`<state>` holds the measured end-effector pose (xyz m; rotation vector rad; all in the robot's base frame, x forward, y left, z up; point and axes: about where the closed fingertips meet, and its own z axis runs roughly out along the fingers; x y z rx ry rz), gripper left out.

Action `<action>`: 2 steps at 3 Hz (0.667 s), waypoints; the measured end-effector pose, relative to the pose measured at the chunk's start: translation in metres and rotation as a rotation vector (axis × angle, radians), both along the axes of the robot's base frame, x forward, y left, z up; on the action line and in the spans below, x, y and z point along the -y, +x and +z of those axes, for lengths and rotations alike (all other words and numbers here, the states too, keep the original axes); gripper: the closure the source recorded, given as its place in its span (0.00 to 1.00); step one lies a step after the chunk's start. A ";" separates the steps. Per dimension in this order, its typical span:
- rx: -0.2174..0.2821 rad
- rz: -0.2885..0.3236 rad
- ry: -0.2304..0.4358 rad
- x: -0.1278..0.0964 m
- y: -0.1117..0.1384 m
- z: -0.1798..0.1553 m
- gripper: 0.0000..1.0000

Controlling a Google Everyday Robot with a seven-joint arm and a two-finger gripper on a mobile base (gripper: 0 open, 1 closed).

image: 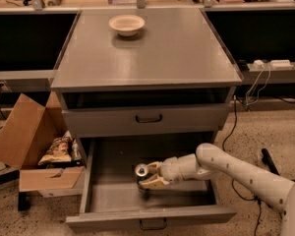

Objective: Place redbull can into middle drawer

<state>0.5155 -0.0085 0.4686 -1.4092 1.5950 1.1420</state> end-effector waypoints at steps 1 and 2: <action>0.022 -0.014 -0.022 0.005 0.010 -0.017 1.00; 0.039 -0.028 -0.041 0.006 0.015 -0.033 1.00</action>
Offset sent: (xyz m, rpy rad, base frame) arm 0.0234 -0.0128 -0.0520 -0.0699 -0.0663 -0.0581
